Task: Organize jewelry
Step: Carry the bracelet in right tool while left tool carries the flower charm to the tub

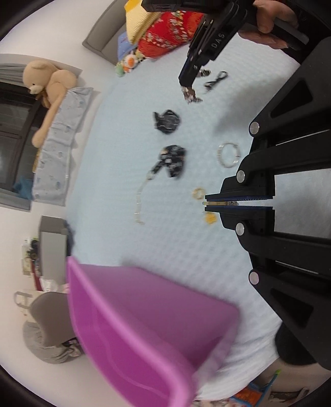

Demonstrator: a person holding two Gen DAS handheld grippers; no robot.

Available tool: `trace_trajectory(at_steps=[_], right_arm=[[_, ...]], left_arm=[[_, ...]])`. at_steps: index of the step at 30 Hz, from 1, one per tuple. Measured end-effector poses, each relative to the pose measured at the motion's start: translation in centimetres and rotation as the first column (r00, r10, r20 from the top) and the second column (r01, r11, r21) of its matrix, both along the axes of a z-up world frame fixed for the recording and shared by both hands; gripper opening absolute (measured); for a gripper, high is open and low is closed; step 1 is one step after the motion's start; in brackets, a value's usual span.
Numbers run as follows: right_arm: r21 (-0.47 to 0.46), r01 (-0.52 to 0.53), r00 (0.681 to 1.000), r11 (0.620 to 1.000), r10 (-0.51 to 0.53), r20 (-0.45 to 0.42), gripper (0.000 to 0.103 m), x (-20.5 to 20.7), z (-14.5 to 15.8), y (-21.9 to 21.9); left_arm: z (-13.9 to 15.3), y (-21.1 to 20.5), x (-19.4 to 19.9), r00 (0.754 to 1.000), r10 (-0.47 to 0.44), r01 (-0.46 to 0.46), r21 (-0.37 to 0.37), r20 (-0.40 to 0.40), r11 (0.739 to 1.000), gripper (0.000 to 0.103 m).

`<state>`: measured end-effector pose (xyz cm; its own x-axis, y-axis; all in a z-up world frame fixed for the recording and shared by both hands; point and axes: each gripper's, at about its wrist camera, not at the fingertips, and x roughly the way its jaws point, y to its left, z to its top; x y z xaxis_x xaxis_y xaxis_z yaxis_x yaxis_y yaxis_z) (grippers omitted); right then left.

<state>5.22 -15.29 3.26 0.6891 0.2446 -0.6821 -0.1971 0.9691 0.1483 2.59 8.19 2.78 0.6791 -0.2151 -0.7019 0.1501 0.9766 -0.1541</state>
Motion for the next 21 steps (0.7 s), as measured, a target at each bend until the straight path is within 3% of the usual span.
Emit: trace_trajectory(at_steps=[6, 12, 21], right_arm=[[0.054, -0.104, 0.992, 0.993, 0.1, 0.074, 0.014, 3.0, 4.8, 4.9], [0.082, -0.244, 0.963, 0.966, 0.232, 0.135, 0.014, 6.6, 9.3, 11.9], [0.096, -0.416, 0.907, 0.904, 0.404, 0.119, 0.014, 12.6, 11.6, 23.0]], left_arm=[[4.9, 3.2, 1.7, 0.997, 0.034, -0.033, -0.007, 0.074, 0.999, 0.003], [8.6, 7.9, 3.5, 0.989, 0.079, -0.081, 0.007, 0.122, 0.997, 0.003], [9.0, 16.1, 6.6, 0.97, 0.215, -0.222, 0.056, 0.11, 0.973, 0.003]])
